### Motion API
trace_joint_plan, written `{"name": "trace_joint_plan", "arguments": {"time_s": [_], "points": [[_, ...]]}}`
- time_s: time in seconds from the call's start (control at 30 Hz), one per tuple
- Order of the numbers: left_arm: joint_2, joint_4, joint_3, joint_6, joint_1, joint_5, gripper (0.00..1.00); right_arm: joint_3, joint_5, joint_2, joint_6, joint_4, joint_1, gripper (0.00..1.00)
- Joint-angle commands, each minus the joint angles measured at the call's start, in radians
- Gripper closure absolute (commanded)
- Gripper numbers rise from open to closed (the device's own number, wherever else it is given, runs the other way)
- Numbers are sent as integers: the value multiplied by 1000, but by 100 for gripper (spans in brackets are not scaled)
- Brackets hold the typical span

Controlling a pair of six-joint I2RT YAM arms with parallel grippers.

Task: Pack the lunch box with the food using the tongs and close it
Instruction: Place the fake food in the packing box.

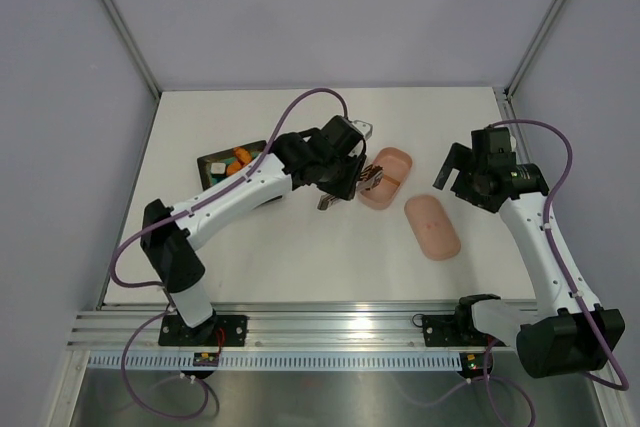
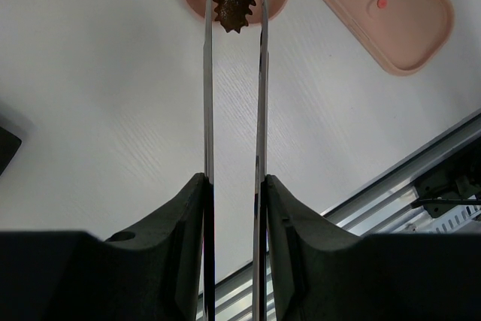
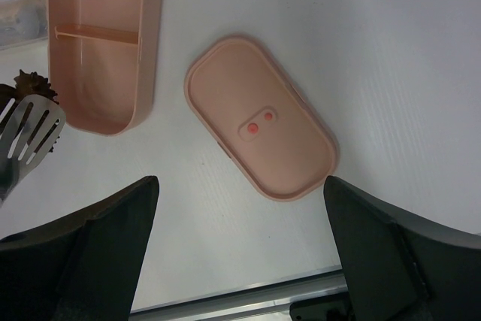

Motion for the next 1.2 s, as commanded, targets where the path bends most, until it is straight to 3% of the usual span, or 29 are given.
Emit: {"name": "trace_joint_plan", "arguments": {"time_s": [0.0,0.3,0.47,0.63,0.77,0.93,1.17], "points": [[17,86,50,10,-1,2,82,-3,-15,-16,-9,10,-6,1],[89,100,81,-7,-1,-13,71,-13,-14,-26,-11,5,-6,0],[99,97,79,-13,-1,-8,55,-17,-15,-24,-8,7,-6,1],[93,98,79,-15,-2,-7,49,-16,-21,-23,-9,10,-6,1],[90,98,78,-16,-1,-5,49,-16,-23,-23,-9,10,-6,0],[58,97,78,-21,-1,-16,56,-19,-27,-27,-8,10,-6,1],[-86,57,14,-41,42,-123,58,-22,-57,-30,-8,17,-6,0]]}}
